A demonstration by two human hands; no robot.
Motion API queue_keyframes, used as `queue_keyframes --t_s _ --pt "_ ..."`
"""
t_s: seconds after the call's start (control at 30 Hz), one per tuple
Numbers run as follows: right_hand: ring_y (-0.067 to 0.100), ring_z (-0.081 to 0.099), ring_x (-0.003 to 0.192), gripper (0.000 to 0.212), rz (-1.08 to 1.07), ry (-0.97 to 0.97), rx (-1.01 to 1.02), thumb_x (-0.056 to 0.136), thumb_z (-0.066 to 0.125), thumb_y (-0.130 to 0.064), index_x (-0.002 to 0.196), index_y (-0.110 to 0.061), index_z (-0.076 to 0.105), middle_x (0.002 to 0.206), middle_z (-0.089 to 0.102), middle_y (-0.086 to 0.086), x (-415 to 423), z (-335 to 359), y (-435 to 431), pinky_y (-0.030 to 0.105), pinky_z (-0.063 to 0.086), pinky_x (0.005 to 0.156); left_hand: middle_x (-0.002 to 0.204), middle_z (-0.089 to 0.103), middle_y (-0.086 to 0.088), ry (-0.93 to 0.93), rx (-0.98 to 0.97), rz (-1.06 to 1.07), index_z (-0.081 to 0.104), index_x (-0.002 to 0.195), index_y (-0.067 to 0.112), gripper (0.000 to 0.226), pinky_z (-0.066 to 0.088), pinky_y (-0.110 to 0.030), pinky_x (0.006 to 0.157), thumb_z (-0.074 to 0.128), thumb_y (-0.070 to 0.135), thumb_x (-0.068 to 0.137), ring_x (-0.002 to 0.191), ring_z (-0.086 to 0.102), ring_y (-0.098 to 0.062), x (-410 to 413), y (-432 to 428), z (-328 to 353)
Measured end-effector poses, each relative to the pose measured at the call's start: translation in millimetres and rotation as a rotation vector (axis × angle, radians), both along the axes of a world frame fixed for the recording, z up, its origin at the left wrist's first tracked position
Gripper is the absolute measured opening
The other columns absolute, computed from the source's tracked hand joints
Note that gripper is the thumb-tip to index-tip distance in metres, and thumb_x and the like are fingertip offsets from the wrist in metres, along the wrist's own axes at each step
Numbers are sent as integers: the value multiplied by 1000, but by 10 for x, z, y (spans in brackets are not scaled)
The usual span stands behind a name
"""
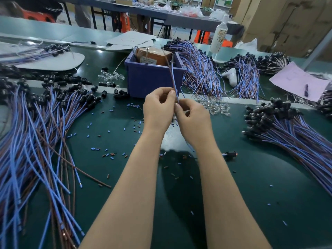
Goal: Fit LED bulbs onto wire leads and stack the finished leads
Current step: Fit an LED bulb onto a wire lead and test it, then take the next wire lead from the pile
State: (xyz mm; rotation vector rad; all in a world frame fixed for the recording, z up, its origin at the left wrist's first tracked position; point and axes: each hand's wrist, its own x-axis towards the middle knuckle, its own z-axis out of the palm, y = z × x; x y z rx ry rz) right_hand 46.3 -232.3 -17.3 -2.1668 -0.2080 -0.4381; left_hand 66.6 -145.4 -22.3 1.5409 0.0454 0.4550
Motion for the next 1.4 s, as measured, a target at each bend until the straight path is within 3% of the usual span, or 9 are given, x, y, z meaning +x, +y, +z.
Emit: queue_keyframes --t_s 0.27,0.4,0.5,0.67,0.87,0.97,1.1,1.2,1.4 --pt "20 64 63 17 -136 -295 203 94 56 -25 81 -16 62 66 61 -2 -121 511 -571 33 51 62 71 62 5 -201 312 5 62 80 17 18 45 -16 63 57 29 93 62 54 -6 -205 -409 655" --pt "1 60 50 16 -356 -547 407 95 56 -22 80 -14 59 59 60 -8 -241 678 -1019 27 53 58 39 52 6 257 320 -551 55 57 12 67 29 -13 38 26 59 96 32 43 -6 -414 -973 691" --pt "0 56 46 21 -481 -599 685 94 56 -18 74 -18 60 49 59 -12 -385 694 -1366 21 49 53 38 48 5 449 -54 -779 53 68 14 63 23 -9 38 20 60 97 28 33 -6 -475 -1481 589" --pt "6 56 45 28 -712 -532 965 96 55 -20 68 -18 60 47 60 -10 -634 438 -2007 21 47 50 37 43 10 389 -558 -791 49 79 13 29 24 -10 31 38 24 103 28 32 1 -316 -2155 531" --pt "5 59 40 36 -824 -119 1408 99 47 -28 70 -10 56 45 61 -5 -799 -128 -2448 18 48 41 56 50 -8 519 -404 -711 47 67 1 30 40 -16 40 43 -1 97 36 47 -9 -259 -2908 248" --pt "10 67 53 33 -693 -50 1658 102 40 -22 78 -4 55 56 68 5 -782 -237 -2535 19 55 51 80 67 -15 654 -346 -705 57 94 -4 11 52 -22 57 48 1 94 67 67 -18 -222 -3067 55" --pt "20 65 82 23 -699 -28 1645 101 41 -18 93 0 53 89 65 14 -709 -291 -2501 27 56 74 128 53 -32 672 -313 -744 37 129 -20 36 54 -25 78 34 -3 98 116 57 -38 -183 -3066 -45" --pt "21 65 87 17 -716 -33 1604 99 44 -14 92 0 51 93 63 11 -659 -265 -2440 31 54 81 110 64 -28 572 -156 -677 52 113 -18 31 56 -19 56 33 2 97 82 69 -27 -142 -3014 -79" --pt "19 63 88 15 -769 -35 1281 94 47 -7 102 -12 58 97 64 7 -493 -245 -2115 25 51 72 76 70 -16 327 92 -532 59 66 9 28 56 -47 79 48 16 90 79 68 -35 -120 -2596 -126"
